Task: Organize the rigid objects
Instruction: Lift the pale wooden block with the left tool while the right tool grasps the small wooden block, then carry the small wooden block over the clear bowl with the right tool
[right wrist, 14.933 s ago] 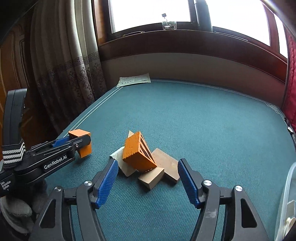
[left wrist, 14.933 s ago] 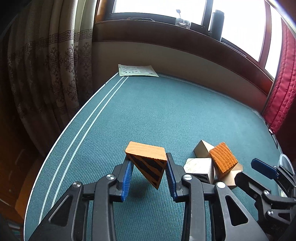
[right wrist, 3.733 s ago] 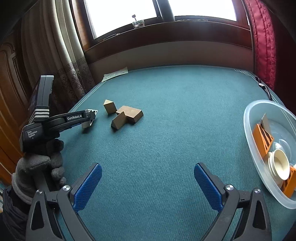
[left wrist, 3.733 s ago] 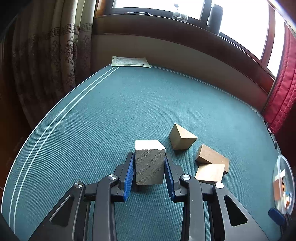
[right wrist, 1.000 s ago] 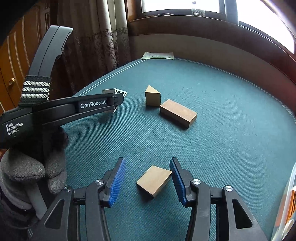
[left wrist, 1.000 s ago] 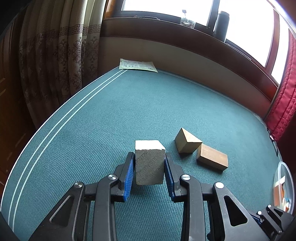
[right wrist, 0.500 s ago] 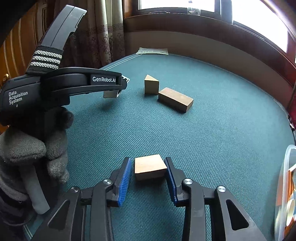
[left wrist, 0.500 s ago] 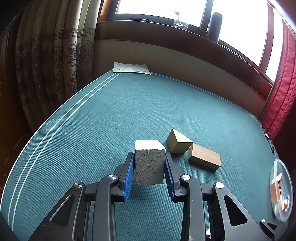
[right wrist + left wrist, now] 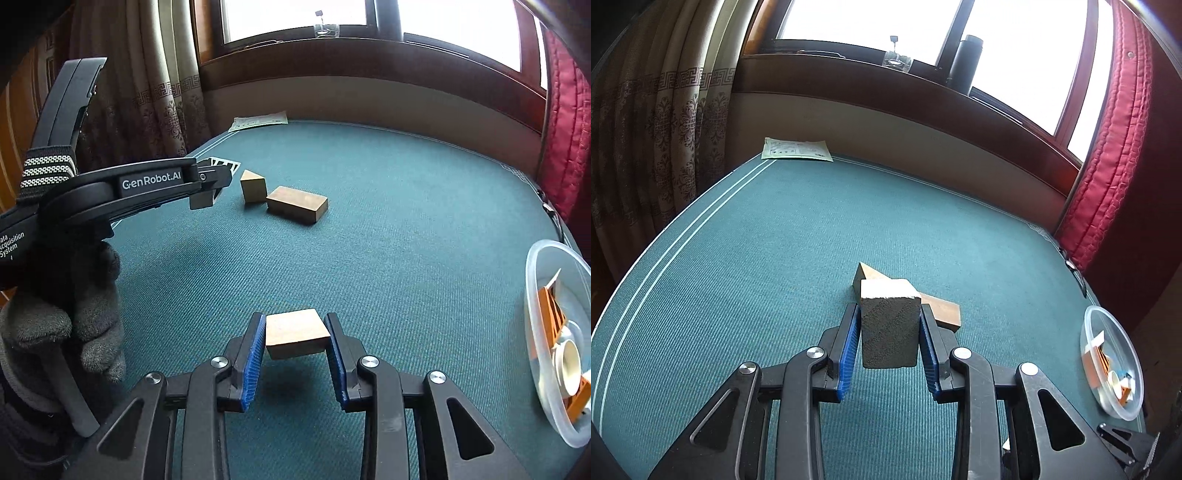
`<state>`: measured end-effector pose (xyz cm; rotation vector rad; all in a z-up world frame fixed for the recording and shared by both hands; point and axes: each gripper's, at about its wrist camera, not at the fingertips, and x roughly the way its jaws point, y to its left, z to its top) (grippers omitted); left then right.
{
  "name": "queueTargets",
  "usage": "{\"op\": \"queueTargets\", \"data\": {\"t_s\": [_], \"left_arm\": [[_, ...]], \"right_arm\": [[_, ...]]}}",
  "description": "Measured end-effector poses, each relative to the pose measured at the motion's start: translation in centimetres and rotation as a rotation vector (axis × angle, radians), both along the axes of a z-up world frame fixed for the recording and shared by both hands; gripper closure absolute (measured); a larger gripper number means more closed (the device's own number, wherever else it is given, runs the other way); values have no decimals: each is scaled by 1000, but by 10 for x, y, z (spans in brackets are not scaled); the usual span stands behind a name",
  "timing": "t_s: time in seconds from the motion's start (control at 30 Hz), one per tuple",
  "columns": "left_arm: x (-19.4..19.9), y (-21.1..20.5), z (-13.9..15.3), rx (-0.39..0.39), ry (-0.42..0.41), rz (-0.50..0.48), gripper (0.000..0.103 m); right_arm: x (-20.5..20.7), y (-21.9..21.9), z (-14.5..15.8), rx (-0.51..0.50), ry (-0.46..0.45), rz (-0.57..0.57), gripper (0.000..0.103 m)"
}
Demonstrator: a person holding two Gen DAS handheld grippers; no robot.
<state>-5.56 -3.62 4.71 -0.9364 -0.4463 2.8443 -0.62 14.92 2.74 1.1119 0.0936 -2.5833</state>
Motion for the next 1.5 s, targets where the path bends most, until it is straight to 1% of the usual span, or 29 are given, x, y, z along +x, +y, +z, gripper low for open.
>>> {"op": "queueTargets", "data": {"t_s": [0.1,0.4,0.6,0.93,1.3,1.5], "left_arm": [[1,3,0,21,-8,-20,71],[6,21,-2,-23,-10,-44,71],[8,35,-4,-61,-22,-68,71],[15,56,-9,-102,-52,-101,71],[24,80,-7,-117,-62,-152,71],[29,94,-5,-122,-64,-180,71]], "right_arm": [[3,9,2,-17,4,-32,69],[12,39,14,-51,34,-122,69],[17,58,23,-63,64,-169,69],[27,94,32,-76,88,-255,69],[37,139,38,-96,116,-384,69],[43,175,37,-113,118,-485,69]]}}
